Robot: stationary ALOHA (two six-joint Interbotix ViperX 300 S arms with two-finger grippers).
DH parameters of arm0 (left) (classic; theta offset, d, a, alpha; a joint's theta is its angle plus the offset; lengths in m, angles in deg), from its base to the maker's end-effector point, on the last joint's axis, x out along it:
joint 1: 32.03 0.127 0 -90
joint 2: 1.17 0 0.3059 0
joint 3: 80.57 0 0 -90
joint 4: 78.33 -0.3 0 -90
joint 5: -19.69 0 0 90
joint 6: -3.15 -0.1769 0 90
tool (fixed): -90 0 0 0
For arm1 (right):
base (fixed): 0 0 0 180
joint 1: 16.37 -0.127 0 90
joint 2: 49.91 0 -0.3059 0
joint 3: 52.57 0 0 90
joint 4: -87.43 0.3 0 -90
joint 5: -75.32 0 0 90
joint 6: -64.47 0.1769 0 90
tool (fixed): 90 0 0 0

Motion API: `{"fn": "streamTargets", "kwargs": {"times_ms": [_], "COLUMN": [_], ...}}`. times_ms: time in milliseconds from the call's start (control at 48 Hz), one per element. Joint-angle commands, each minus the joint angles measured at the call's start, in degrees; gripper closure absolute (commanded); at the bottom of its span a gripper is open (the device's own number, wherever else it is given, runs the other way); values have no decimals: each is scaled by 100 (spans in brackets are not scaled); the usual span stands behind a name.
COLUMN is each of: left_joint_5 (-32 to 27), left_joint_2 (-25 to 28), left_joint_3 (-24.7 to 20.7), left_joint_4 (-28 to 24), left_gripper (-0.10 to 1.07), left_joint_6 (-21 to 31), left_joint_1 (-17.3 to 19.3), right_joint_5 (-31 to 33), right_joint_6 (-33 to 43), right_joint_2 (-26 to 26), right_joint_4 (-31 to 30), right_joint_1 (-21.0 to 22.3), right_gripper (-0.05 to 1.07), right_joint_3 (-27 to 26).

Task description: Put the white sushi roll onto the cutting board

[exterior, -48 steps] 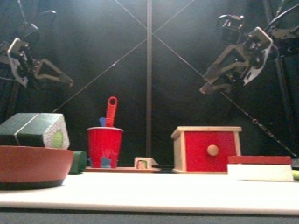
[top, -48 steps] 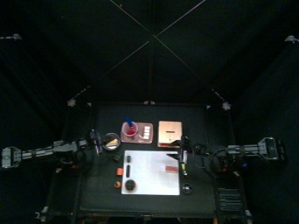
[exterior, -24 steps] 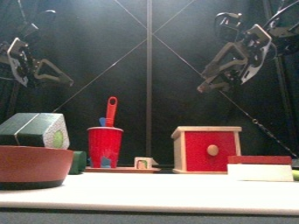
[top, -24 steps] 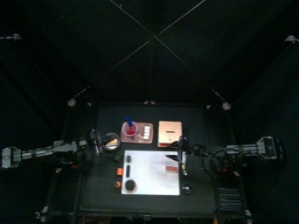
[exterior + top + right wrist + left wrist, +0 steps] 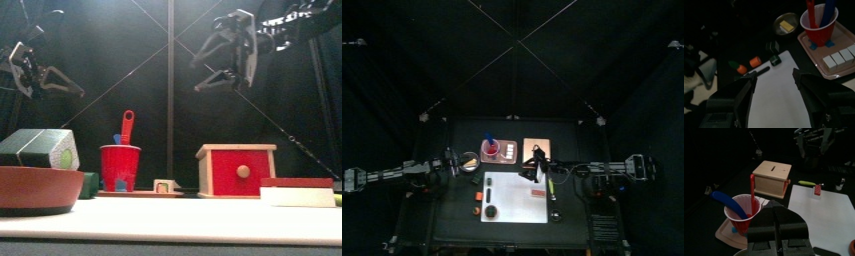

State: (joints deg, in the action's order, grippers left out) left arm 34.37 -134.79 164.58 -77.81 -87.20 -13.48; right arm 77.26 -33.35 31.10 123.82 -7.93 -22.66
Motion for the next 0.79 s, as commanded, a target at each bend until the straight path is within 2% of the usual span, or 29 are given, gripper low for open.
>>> {"fn": "streamTargets", "kwargs": {"times_ms": [0,125,188,312,417,479,562,604,771], "left_joint_5": [53,53,53,53,35,18,9,9,18], "left_joint_2": [35,35,35,35,35,35,35,35,35], "left_joint_3": [-167,-167,-176,-141,-123,-114,-105,-97,-105], "left_joint_4": [-18,-9,-9,0,9,9,9,9,9], "left_gripper": [98,97,98,97,97,97,97,97,97], "left_joint_6": [0,0,9,26,35,26,26,18,18], "left_joint_1": [9,9,9,-18,-35,-53,-53,-44,-44], "right_joint_5": [422,1178,1731,2593,3111,3349,3551,3718,4641], "right_joint_6": [18,26,26,53,193,598,1318,1934,3823], "right_joint_2": [79,422,615,976,1187,1301,1415,1521,2030], "right_joint_4": [457,1222,1512,1688,1591,1099,-18,-756,-2751], "right_joint_1": [193,633,1072,1854,2232,2303,2276,2153,1714], "right_gripper": [11,11,11,11,11,12,14,14,15], "right_joint_3": [-668,-1274,-1468,-1661,-1828,-2013,-2276,-2452,-3067]}}
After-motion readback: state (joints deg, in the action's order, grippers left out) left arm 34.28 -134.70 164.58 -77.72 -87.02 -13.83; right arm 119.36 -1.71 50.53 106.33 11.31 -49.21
